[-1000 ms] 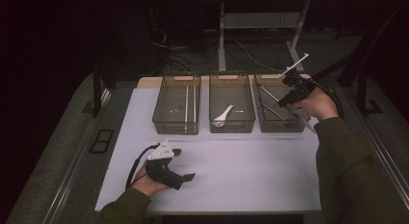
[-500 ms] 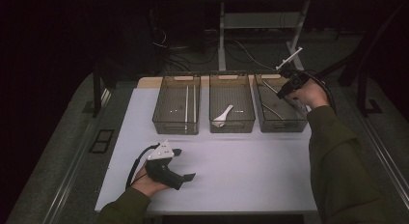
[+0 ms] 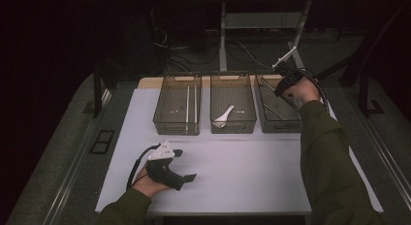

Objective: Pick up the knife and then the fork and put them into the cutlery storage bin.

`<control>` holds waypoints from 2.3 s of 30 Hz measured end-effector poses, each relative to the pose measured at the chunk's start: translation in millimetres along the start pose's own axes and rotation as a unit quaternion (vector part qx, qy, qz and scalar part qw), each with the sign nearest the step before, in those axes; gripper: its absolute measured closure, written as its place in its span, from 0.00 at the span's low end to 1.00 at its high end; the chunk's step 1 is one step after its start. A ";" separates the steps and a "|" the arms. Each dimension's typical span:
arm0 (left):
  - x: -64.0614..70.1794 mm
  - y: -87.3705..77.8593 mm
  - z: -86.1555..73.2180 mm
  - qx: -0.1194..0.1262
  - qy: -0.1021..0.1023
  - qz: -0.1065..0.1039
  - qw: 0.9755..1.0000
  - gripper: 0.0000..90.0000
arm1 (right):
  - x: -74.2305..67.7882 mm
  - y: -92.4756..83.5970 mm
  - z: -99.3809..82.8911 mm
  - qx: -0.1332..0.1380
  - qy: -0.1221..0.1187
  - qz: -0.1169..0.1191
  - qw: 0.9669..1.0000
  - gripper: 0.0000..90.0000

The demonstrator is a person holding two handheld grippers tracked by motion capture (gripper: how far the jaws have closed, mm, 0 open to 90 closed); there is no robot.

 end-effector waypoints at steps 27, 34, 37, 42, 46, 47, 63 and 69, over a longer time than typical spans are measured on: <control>0.8 0.6 0.3 -0.001 0.000 -0.003 1.000 0.00 | -6.5 11.2 -14.5 0.022 0.016 0.015 1.000 0.67; 0.3 0.9 0.3 0.000 -0.002 -0.002 1.000 0.00 | -9.1 -1.8 -22.4 0.069 0.020 0.031 0.997 0.56; 0.4 1.1 0.6 -0.001 0.000 -0.002 1.000 0.00 | -9.4 -8.4 -26.5 0.089 0.025 0.038 0.995 0.51; 0.0 1.3 0.8 -0.001 0.000 -0.002 1.000 0.00 | -10.4 -17.7 -31.4 0.113 0.027 0.044 0.992 0.47; 0.0 1.4 0.4 -0.002 0.001 -0.003 1.000 0.00 | -10.7 -23.5 -34.9 0.136 0.034 0.052 0.989 0.44; -0.2 1.5 0.5 -0.003 0.002 -0.003 1.000 0.00 | -10.5 -24.7 -35.8 0.141 0.038 0.050 0.988 0.44; -1.7 1.0 1.0 -0.002 -0.001 -0.004 1.000 0.00 | -20.0 -35.1 -56.0 0.196 0.040 0.058 0.978 0.33; -2.3 -0.1 1.3 -0.003 0.002 -0.008 1.000 0.00 | -25.6 -41.1 -66.4 0.221 0.033 0.063 0.973 0.30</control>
Point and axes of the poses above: each handheld gripper's, and its own axes: y roughly forward along the jaws, z roughly out of its top, x roughly to its right, the point moved 3 cm from there along y, roughly forward along the jaws, and after that the axes turned 6 degrees about x, right-handed, at the moved point
